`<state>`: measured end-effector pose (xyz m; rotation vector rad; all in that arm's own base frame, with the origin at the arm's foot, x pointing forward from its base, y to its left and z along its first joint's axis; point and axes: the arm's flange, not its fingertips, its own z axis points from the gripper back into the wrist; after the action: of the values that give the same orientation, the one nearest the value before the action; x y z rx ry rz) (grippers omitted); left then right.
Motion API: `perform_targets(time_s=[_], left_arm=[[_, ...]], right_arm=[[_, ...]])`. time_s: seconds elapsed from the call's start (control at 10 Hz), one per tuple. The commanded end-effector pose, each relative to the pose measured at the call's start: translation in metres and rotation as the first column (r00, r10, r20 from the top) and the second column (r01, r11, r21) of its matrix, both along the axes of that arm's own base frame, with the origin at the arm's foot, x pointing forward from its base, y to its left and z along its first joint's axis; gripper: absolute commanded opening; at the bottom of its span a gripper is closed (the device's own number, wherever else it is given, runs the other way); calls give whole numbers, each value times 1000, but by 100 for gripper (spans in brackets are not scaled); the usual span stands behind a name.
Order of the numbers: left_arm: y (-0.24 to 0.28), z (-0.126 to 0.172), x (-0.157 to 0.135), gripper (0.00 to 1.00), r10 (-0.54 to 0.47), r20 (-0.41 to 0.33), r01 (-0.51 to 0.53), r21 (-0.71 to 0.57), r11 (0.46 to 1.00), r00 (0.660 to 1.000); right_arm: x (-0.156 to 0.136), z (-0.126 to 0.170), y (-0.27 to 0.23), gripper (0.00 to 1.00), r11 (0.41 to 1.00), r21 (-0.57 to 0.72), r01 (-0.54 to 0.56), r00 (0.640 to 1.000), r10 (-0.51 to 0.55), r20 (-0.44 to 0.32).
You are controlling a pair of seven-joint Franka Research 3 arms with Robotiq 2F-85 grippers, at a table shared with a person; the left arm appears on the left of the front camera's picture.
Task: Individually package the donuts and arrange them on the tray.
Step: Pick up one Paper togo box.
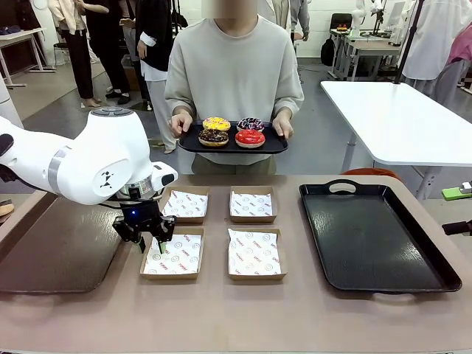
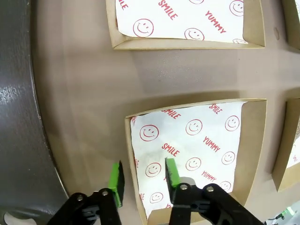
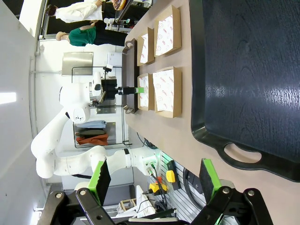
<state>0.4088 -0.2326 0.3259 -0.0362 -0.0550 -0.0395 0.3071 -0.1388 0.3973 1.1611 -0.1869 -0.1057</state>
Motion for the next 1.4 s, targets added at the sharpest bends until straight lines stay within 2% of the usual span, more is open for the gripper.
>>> perform_targets(time_s=[0.0, 0.7, 0.8, 0.9, 1.1, 1.3], left_arm=[[-7, 1, 2, 0, 28, -7, -28, 12, 1000, 1000], [-6, 10, 1, 0, 31, -20, -30, 18, 999, 999], [-9, 25, -4, 0, 34, -68, -33, 17, 999, 997], [-10, 53, -11, 0, -31, -84, 27, -46, 999, 996], [-12, 107, -29, 0, -26, -23, 25, -41, 999, 999], [-16, 149, -31, 0, 1, 43, 1, -36, 999, 999]], right_arm=[[1, 1, 1, 100, 1000, 8, 3, 1000, -3, 5], [1, 1, 1, 100, 1000, 8, 3, 1000, -3, 5], [1, 1, 1, 100, 1000, 8, 3, 1000, -3, 5], [1, 1, 1, 100, 1000, 8, 3, 1000, -3, 5], [1, 1, 1, 100, 1000, 8, 3, 1000, -3, 5], [1, 1, 1, 100, 1000, 8, 3, 1000, -3, 5]])
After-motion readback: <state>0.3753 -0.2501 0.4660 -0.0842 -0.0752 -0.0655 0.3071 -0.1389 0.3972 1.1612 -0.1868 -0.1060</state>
